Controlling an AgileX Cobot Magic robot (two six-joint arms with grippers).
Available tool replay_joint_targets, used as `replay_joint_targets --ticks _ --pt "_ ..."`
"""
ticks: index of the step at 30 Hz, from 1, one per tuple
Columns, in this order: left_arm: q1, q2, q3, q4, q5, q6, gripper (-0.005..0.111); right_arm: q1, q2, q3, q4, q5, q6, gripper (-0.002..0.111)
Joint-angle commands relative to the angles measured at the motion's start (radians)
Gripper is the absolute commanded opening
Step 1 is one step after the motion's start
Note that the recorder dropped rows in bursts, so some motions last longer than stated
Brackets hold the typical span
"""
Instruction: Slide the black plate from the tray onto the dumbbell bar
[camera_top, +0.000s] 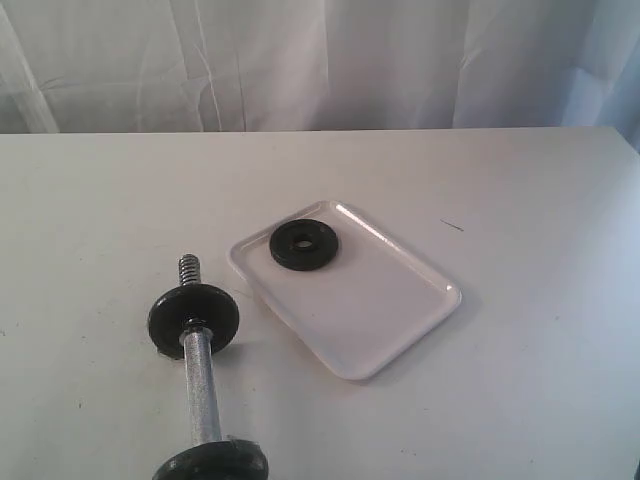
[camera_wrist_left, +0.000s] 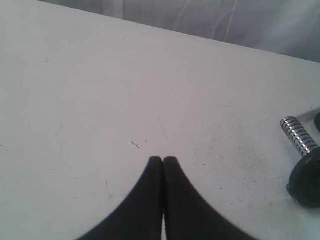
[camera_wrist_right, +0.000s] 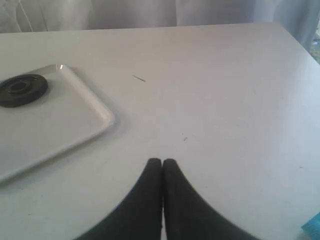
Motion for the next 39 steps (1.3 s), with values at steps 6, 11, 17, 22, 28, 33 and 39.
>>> replay_joint_targets --ticks 6,11,17,22,28,33,39 --pt "0.002 -0.004 0.005 -0.249 -0.071 -0.154 0.0 0.001 -0.007 0.005 -0.005 -0.003 0.007 0.0" --pt "0.002 -0.004 -0.009 -0.313 -0.006 -0.152 0.0 0.001 -0.007 0.005 -0.005 -0.005 0.007 0.0" --pt "0.002 -0.004 -0.086 -0.341 -0.143 -0.258 0.0 0.001 -0.007 0.005 -0.005 -0.005 0.007 0.0" --pt "0.002 0.017 -0.118 -0.375 -0.118 -0.421 0.0 0.001 -0.007 0.005 -0.005 -0.005 0.007 0.0" --pt "0.002 0.305 -0.386 -0.28 0.242 -0.129 0.0 0.001 -0.007 0.005 -0.005 -0.005 0.007 0.0" --pt "0.002 0.703 -0.741 -0.146 0.514 -0.019 0.0 0.001 -0.007 0.005 -0.005 -0.005 0.007 0.0" --pt "0.002 1.096 -1.003 -0.002 0.825 -0.099 0.0 0.001 -0.007 0.005 -0.005 -0.005 0.007 0.0"
